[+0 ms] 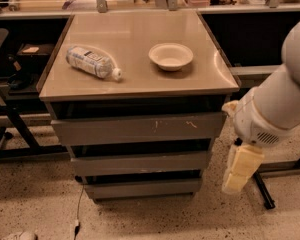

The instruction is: Open bottom drawer

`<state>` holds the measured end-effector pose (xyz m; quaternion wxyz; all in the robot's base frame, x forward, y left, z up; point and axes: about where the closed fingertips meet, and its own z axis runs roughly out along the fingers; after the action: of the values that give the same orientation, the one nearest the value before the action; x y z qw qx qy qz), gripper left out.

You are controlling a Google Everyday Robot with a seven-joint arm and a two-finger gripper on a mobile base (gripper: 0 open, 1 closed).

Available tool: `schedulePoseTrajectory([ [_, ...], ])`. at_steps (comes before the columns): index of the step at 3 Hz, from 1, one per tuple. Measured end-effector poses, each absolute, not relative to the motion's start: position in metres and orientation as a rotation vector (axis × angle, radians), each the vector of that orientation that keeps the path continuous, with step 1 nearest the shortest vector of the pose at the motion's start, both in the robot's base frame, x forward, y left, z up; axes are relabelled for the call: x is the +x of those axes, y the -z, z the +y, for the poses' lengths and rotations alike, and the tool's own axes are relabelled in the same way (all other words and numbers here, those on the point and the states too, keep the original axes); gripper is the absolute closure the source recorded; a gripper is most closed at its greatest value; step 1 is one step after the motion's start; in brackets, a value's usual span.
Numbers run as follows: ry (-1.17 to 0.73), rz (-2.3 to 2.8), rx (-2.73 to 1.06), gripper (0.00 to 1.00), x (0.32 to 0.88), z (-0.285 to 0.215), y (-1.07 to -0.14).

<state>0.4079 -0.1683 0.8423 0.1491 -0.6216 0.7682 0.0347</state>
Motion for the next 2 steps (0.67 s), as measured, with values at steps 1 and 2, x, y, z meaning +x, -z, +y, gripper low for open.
schedulePoseTrajectory([
  [1, -0.188, 2.245, -1.831, 0.0, 0.3977, -0.1525, -0.7711],
  [2, -0.196, 2.255, -1.835, 0.0, 0.3927, -0.1535, -0.763],
])
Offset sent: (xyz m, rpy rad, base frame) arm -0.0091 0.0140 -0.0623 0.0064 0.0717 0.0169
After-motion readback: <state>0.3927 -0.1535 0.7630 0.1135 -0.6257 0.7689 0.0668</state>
